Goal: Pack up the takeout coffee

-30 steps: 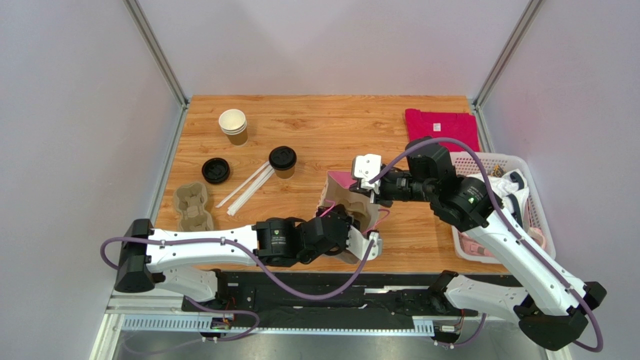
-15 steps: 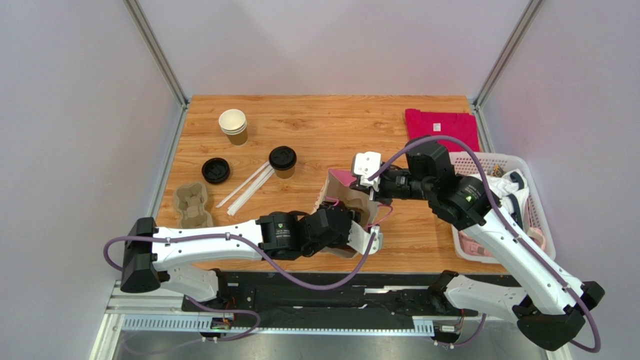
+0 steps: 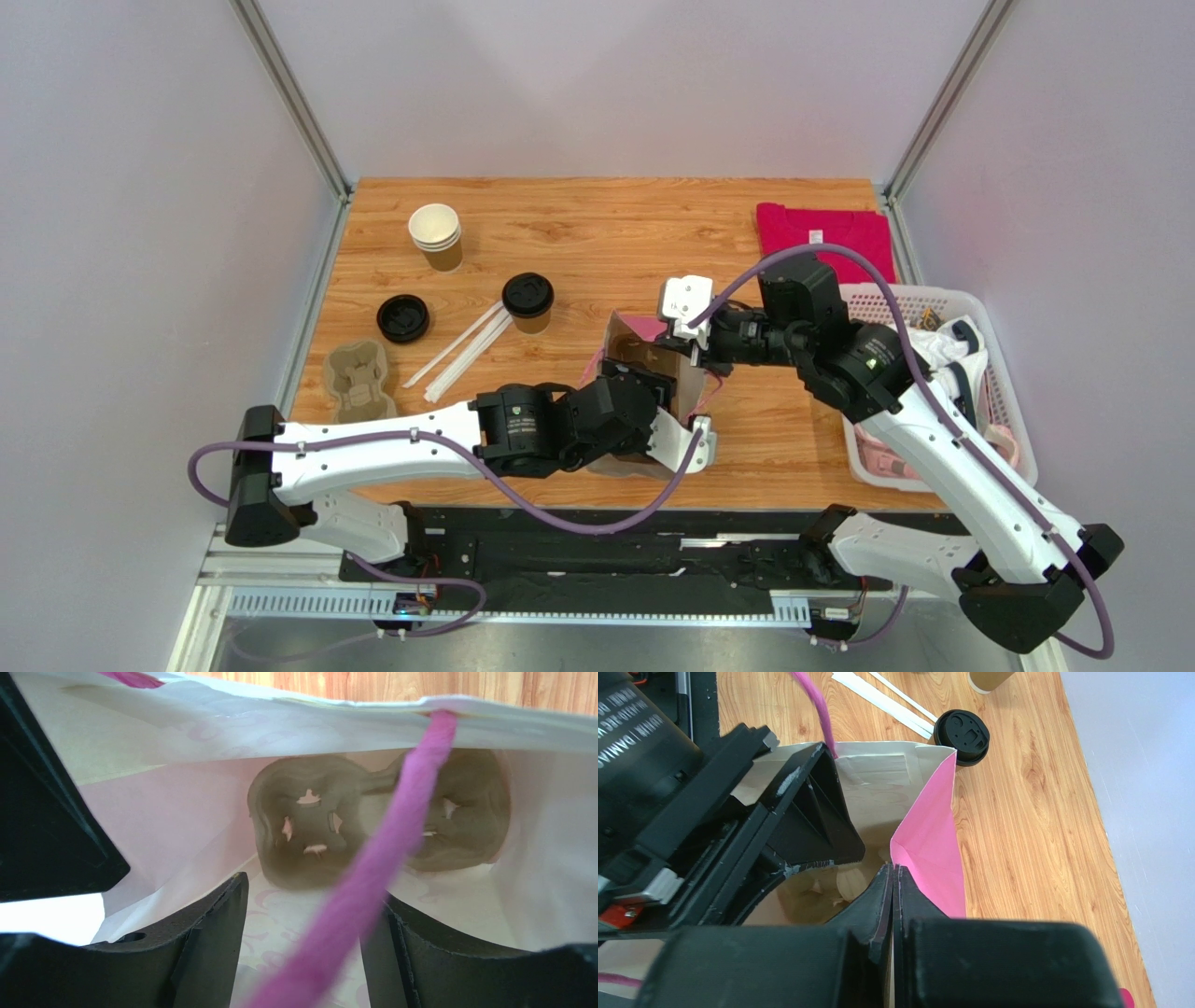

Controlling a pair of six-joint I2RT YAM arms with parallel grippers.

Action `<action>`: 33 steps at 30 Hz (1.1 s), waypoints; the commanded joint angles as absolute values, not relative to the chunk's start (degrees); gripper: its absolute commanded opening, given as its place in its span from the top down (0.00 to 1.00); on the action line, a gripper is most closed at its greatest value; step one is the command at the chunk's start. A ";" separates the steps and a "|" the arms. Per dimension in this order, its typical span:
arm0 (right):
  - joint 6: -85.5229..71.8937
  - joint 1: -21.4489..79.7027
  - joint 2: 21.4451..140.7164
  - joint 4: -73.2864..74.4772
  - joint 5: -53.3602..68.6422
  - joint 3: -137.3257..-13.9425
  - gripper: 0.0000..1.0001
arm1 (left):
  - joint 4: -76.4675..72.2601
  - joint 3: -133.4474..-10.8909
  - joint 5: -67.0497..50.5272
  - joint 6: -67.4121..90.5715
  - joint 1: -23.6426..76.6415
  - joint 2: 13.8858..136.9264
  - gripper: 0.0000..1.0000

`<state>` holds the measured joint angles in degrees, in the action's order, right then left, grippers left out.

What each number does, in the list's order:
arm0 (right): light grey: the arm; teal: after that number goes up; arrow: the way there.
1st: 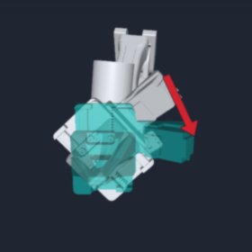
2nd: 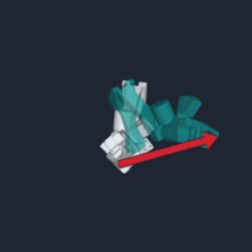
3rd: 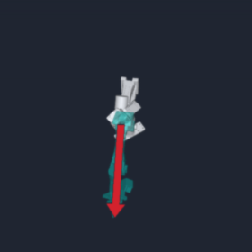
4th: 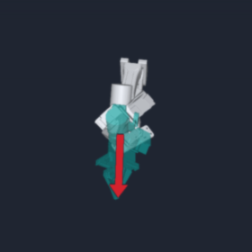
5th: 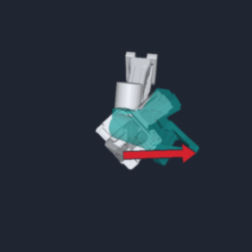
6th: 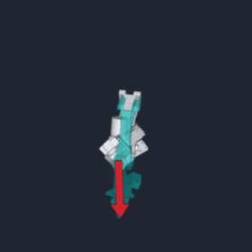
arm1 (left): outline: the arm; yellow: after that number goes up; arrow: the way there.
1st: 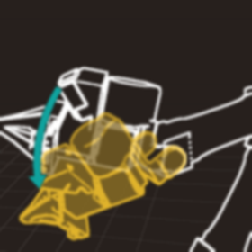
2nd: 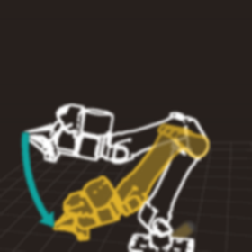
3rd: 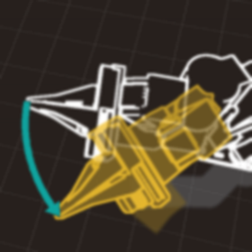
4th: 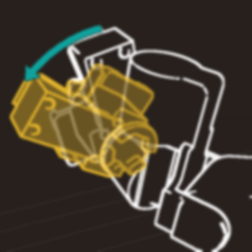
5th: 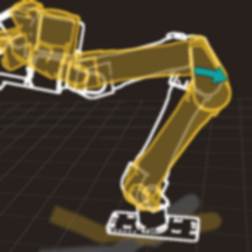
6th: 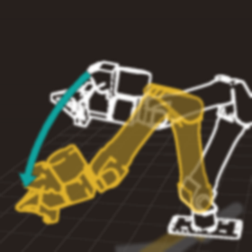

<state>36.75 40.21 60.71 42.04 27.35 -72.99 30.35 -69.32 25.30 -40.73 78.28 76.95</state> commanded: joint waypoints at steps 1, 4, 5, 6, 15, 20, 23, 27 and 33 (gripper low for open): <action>37.35 39.20 61.17 41.04 27.86 -73.21 1.00 | 31.55 -73.91 23.56 -39.82 78.31 75.06 0.33; 37.35 38.76 61.61 41.04 27.95 -73.30 1.00 | 31.99 -76.37 22.85 -39.55 78.40 74.45 0.33; 37.44 38.32 61.79 41.04 28.04 -73.39 1.00 | 32.25 -76.90 22.33 -39.38 78.57 74.27 0.33; 37.53 38.15 61.79 41.04 28.21 -73.39 1.00 | 32.43 -77.34 22.15 -39.29 78.57 74.01 0.33; 38.06 36.56 62.49 41.04 28.56 -73.13 1.00 | 34.54 -80.85 23.12 -38.23 79.98 72.69 0.32; 37.88 36.47 62.40 40.69 28.39 -72.78 1.00 | 37.61 -83.93 22.94 -37.18 80.07 72.07 0.24; 37.18 36.47 61.79 39.12 27.25 -71.55 1.00 | 38.76 -83.85 21.98 -37.00 79.98 71.28 0.23; 35.43 36.47 60.30 35.52 25.76 -69.44 1.00 | 40.08 -81.92 20.57 -34.90 80.07 70.32 0.24; 34.81 36.39 59.33 33.58 24.70 -68.47 1.00 | 35.60 -74.28 19.86 -36.30 79.98 67.59 0.20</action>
